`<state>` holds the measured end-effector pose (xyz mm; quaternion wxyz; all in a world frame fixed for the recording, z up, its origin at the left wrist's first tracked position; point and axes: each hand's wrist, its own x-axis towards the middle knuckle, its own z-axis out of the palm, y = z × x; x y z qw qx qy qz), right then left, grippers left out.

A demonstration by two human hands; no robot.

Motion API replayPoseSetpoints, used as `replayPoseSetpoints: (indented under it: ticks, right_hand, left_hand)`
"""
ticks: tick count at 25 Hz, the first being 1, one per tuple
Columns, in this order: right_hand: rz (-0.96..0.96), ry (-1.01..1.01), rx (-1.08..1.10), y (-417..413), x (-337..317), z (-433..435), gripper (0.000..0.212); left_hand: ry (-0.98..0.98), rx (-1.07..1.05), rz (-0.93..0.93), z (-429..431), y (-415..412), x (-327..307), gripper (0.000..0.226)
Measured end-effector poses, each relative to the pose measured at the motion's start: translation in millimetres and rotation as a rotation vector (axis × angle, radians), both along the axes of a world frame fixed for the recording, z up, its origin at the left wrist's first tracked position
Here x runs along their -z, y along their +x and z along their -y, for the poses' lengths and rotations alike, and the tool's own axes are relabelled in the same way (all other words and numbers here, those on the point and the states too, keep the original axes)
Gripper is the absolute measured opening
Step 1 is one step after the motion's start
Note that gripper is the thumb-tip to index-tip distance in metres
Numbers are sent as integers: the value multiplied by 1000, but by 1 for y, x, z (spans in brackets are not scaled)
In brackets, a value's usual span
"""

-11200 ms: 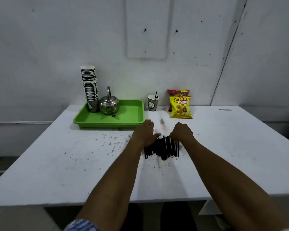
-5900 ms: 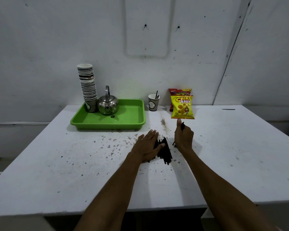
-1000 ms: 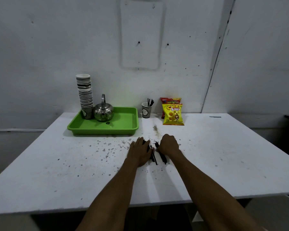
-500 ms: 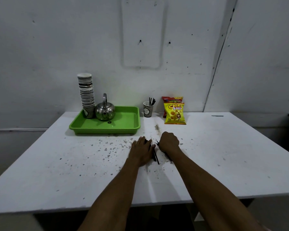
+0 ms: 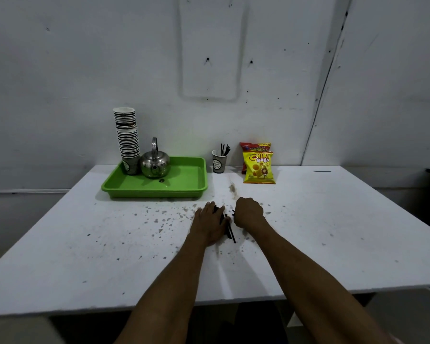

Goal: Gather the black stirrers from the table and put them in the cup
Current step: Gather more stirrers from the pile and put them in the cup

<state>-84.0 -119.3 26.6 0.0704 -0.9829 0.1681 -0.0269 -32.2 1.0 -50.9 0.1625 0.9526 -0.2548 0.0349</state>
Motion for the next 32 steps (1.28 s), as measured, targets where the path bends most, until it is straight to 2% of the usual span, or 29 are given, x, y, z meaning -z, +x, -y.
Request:
replayPoseSetpoints:
  ticks: [11,21,26,32]
  right_hand:
    - [41,-109,-63,-3,0,-3,34]
    - [25,-105,-28,-3,4,-2,31]
    - [51,33,49,2,3,8,27]
    - [145,381,154,18,4,22,33]
  left_hand:
    - [5,5,8,-1,-4,-2,54]
    - [-2,7,-1,-1,-4,-3,54]
    - [-3,3,15,-1,-4,-2,54]
    - [-11,-2,15,-1,-4,-1,54]
